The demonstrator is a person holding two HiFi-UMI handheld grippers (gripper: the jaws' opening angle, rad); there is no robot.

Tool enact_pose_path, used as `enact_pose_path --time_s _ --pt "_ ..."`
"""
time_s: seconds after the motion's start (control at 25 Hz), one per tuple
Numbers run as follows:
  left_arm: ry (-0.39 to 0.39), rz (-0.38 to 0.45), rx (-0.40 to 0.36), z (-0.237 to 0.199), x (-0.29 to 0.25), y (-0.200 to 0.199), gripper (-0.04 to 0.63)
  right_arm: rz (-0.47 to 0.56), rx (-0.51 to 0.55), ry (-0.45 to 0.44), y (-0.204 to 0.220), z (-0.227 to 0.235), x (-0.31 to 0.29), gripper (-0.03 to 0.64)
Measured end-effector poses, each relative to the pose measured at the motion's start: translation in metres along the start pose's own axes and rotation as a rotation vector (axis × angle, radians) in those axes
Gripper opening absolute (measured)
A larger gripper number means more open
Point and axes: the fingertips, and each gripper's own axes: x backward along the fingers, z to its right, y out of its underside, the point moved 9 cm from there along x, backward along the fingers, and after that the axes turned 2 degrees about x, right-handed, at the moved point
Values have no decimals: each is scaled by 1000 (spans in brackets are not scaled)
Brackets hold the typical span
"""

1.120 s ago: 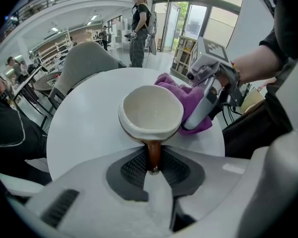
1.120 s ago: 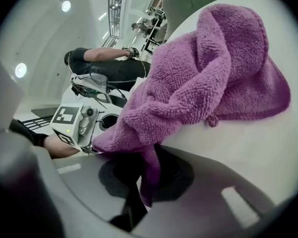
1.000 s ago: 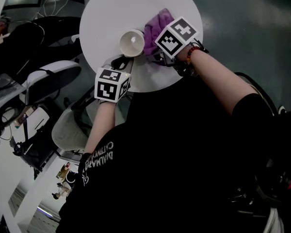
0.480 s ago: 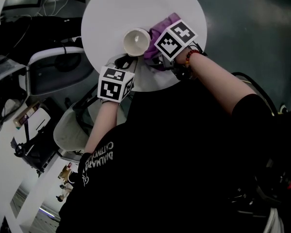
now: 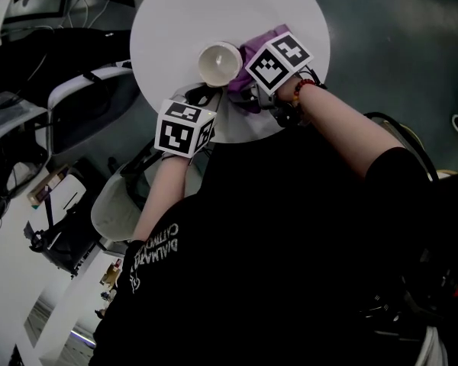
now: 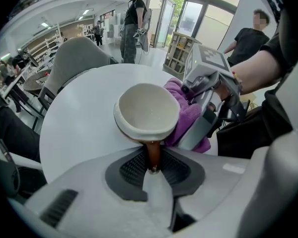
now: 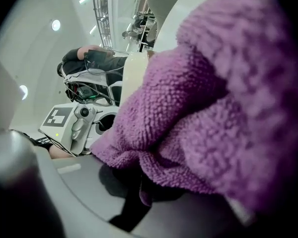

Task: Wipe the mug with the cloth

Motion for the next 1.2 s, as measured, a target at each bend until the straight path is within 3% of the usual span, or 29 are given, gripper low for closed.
enact_pose_path --time_s 0.44,1.08,1.2 --pt "69 -20 -72 -10 3 -4 63 105 -80 25 -4 -2 -13 32" --pt "145 -41 -231 -26 11 1 64 282 -179 155 8 -17 -39 32" --pt "167 -30 -252 -33 13 4 66 264 -157 131 10 -31 -48 32"
